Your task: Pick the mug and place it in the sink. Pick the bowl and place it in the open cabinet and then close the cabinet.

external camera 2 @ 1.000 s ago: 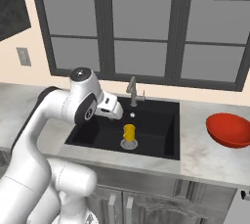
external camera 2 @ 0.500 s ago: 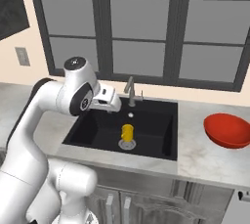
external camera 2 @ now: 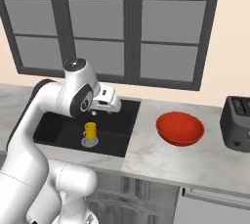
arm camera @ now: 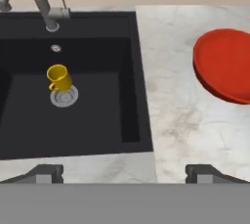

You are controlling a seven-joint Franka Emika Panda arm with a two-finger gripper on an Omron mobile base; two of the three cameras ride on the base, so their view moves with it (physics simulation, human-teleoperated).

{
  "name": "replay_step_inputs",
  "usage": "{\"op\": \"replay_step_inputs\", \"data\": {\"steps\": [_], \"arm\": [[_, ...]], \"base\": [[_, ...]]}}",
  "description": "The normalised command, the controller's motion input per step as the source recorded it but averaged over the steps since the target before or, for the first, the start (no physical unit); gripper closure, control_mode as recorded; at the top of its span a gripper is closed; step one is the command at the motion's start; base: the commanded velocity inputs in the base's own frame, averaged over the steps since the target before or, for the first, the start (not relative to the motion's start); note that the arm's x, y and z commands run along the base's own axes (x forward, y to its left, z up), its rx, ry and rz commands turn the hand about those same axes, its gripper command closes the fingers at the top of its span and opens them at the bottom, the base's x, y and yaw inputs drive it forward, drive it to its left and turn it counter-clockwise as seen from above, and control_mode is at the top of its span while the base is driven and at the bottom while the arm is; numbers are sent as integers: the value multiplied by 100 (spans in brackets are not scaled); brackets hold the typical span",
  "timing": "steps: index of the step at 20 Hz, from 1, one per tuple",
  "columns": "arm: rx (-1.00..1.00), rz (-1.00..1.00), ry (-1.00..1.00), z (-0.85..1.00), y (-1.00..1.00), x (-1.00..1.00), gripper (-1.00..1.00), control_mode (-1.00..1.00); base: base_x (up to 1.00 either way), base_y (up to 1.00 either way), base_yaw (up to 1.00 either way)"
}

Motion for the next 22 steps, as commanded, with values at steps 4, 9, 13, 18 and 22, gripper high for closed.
{"op": "replay_step_inputs", "data": {"steps": [4, 9, 13, 18, 22], "arm": [[0, 0, 0, 0, 0, 0, -100, 100], [0, 0, 0, 0, 0, 0, -100, 100], [0, 0, 0, 0, 0, 0, -100, 100], [0, 0, 0, 0, 0, 0, -100, 100], [0, -5, 0, 0, -7, 15, -100, -100]], "base": [[10, -86, 0], [24, -79, -1], [35, -59, -7], [40, -31, -3], [16, -2, -2]]}}
